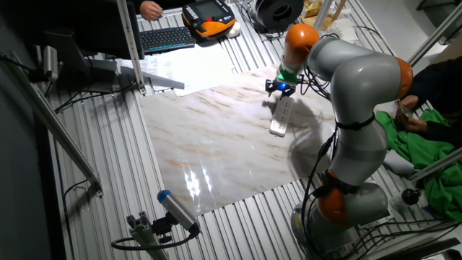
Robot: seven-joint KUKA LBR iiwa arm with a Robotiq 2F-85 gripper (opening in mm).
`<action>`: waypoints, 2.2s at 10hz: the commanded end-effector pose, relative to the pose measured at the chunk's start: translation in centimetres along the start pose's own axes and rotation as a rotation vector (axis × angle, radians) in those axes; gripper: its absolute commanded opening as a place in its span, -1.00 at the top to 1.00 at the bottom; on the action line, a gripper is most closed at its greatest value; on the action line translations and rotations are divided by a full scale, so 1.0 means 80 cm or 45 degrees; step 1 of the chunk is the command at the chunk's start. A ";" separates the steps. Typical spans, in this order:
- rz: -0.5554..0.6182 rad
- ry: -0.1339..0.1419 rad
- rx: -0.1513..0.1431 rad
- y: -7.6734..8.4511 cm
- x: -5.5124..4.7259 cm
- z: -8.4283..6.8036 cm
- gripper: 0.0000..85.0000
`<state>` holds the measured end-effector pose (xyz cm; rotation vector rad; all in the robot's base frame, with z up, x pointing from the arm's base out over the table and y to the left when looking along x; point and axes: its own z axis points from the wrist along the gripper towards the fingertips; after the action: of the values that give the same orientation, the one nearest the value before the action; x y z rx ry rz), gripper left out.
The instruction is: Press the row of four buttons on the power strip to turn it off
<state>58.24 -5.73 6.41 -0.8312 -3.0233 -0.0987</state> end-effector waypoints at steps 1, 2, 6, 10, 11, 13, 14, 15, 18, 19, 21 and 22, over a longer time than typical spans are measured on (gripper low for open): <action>-0.002 -0.006 -0.003 -0.001 0.003 0.005 -0.20; 0.000 -0.016 0.000 -0.002 0.008 0.010 -0.20; -0.012 -0.020 -0.009 -0.012 0.010 0.017 -0.20; -0.010 -0.022 -0.013 -0.012 0.011 0.019 -0.20; -0.010 -0.022 -0.013 -0.012 0.011 0.019 -0.20; -0.008 -0.025 -0.016 -0.010 0.011 0.023 -0.20; -0.008 -0.026 -0.017 -0.010 0.010 0.024 -0.20; -0.010 -0.028 -0.016 -0.010 0.010 0.023 -0.20; 0.000 -0.029 -0.012 -0.008 0.012 0.020 -0.20; 0.002 -0.031 -0.013 -0.008 0.012 0.021 -0.20; 0.002 -0.035 -0.011 -0.008 0.012 0.021 -0.20; 0.002 -0.034 -0.013 -0.008 0.011 0.023 -0.20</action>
<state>57.26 -5.69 4.58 -0.8425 -3.0501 -0.1055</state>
